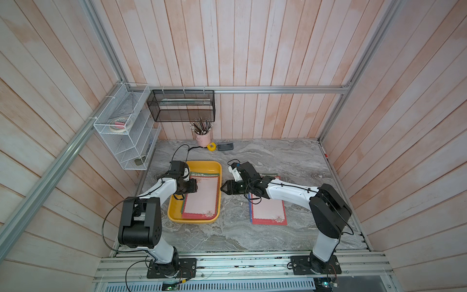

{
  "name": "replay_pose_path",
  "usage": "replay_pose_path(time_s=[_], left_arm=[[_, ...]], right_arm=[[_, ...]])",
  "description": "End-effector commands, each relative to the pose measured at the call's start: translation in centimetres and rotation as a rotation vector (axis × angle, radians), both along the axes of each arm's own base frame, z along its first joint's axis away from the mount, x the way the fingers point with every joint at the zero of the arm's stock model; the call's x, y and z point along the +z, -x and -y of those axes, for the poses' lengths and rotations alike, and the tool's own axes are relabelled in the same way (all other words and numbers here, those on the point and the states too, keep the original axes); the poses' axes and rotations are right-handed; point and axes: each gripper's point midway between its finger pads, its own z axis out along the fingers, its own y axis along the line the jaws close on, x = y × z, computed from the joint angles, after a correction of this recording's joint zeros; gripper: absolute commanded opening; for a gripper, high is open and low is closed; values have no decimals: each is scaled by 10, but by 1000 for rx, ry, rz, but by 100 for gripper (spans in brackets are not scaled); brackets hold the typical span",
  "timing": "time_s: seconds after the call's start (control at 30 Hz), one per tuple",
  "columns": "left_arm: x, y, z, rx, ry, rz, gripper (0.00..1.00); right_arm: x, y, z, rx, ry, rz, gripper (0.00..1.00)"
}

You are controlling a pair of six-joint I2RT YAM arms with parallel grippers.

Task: Take out the stationery paper from the storage box
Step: Pick up the stationery paper from the storage box.

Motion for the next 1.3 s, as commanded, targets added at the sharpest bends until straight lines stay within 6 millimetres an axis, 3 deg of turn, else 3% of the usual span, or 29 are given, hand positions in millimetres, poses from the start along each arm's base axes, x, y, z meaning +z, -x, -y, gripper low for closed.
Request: replay_pose_path(time_s=[0.0, 0.47, 1.27], left_arm=[[1, -5, 1, -13, 6, -1, 63], [-4, -6, 2, -14, 13, -24, 63], [-11, -8, -8, 4, -47, -37, 63]], right_arm=[[1, -4, -5, -11, -3, 13, 54], [7, -10, -8, -12, -11, 24, 54], [-5, -7, -14, 11, -17, -12, 54]])
